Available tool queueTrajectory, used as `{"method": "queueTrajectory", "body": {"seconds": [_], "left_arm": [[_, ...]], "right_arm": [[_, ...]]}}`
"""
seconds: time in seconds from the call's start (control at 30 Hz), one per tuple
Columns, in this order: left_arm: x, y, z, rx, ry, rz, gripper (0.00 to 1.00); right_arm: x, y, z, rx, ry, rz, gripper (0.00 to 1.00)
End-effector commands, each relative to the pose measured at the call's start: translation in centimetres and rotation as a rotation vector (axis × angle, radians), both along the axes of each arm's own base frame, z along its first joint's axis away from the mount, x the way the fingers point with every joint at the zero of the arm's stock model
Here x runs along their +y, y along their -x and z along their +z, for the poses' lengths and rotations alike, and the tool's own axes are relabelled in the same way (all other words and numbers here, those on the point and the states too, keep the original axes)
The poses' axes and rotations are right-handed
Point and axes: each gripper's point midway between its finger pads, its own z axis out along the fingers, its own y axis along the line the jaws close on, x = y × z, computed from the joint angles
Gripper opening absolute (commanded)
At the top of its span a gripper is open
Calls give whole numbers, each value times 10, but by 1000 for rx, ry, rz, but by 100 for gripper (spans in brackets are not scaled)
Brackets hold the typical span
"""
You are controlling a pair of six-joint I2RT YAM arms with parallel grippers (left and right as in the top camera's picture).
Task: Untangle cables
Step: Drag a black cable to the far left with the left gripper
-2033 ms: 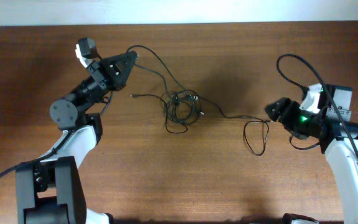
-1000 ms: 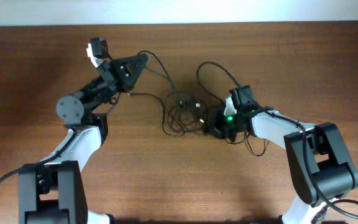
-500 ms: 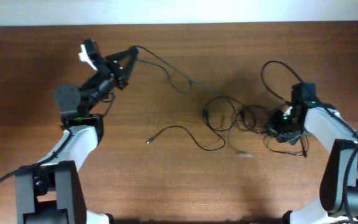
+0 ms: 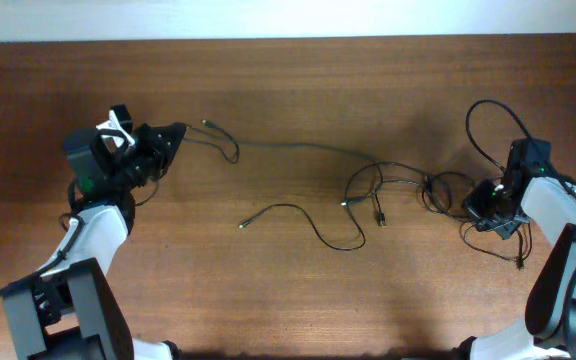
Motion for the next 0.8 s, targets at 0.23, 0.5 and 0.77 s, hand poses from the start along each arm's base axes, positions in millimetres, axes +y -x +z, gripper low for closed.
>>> {"method": "queueTrajectory", "body": {"seconds": [0.23,0.5,0.77], "left_arm": [[-16,57,231,-592,-35,120,0],[93,73,272,-566,-148,453,0],[145,90,268,-555,-252,584,0]], "right_arm": [[-7,17,-18,68,29,-5,4],[-3,13,-17,49,8,-2,4],[-3,12,-17,48,8,-2,4]]}}
